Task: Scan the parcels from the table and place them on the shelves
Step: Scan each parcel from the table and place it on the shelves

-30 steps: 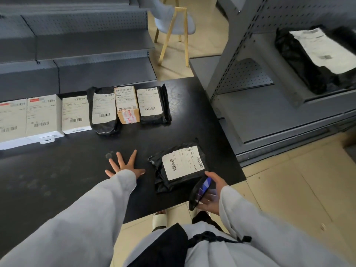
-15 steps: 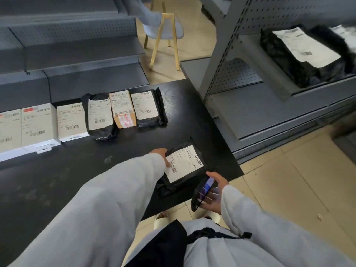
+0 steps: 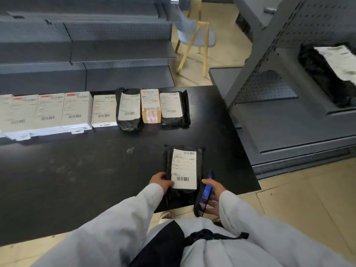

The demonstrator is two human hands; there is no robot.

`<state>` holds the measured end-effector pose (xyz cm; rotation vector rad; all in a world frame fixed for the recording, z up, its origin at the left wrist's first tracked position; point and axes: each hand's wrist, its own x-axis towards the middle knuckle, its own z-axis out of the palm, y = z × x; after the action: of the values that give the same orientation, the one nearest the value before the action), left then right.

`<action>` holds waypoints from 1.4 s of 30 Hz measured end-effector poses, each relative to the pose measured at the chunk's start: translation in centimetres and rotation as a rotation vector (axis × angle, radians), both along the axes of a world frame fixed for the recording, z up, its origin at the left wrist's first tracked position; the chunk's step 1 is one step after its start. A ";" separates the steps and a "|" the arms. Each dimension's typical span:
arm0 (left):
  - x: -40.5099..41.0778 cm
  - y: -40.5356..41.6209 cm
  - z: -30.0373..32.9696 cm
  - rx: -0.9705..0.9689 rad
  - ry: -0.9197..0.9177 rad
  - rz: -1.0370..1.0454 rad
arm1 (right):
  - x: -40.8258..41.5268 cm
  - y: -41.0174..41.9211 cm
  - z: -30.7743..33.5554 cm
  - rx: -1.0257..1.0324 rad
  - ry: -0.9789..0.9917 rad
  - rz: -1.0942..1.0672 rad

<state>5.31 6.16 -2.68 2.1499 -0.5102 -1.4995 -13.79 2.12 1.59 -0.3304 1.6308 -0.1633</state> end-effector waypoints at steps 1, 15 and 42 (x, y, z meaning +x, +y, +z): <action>0.1 0.1 0.0 -0.020 0.020 0.037 | 0.2 -0.1 0.1 -0.007 -0.003 0.023; -2.9 0.6 0.3 -0.063 0.176 0.196 | 0.5 -3.1 -1.1 -0.108 0.045 0.221; -26.8 -13.4 3.6 -0.115 0.124 0.295 | -26.6 -16.7 1.9 -0.271 -0.311 0.038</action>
<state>-21.53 -7.20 0.93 1.9323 -0.2189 -1.3916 -40.40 -14.60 3.48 -0.5156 1.2943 -0.3898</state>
